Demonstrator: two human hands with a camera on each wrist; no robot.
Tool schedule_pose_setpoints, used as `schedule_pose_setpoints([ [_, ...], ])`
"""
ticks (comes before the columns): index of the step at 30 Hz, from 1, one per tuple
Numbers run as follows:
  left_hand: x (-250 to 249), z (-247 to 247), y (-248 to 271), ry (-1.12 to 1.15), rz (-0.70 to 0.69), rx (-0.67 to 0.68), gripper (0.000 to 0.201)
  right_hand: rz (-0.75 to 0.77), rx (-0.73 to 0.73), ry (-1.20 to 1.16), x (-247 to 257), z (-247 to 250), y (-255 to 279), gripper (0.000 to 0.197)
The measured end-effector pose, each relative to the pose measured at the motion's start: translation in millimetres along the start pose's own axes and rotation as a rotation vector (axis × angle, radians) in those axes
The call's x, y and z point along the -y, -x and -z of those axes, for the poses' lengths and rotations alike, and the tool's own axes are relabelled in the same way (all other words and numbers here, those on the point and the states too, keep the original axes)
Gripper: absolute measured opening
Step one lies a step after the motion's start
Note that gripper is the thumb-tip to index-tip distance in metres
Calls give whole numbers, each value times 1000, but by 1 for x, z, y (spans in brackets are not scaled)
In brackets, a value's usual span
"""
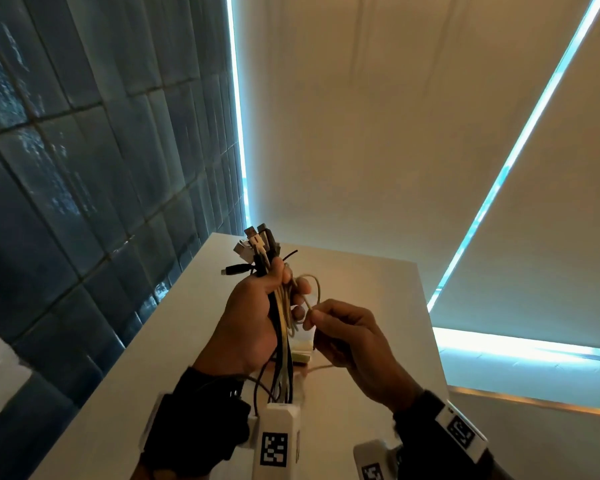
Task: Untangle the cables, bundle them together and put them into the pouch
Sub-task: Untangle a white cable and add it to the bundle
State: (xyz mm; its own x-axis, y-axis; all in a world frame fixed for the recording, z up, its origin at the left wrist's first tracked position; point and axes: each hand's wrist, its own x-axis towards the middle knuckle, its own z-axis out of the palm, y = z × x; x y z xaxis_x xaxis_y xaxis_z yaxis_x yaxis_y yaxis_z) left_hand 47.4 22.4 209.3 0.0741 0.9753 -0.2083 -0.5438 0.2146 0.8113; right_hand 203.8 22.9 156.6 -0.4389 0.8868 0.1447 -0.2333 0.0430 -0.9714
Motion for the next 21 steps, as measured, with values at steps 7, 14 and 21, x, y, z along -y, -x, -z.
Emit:
schedule_pose_setpoints([
  [7, -8, 4, 0, 121, -154, 21, 32, -151, 43, 152, -33, 21, -3, 26],
  [14, -25, 16, -2, 89, -263, 22, 34, -305, -74, 350, -72, 52, 11, 31],
  [21, -37, 21, -3, 73, -286, -6, 35, -499, -272, 462, -91, 95, 39, 40],
])
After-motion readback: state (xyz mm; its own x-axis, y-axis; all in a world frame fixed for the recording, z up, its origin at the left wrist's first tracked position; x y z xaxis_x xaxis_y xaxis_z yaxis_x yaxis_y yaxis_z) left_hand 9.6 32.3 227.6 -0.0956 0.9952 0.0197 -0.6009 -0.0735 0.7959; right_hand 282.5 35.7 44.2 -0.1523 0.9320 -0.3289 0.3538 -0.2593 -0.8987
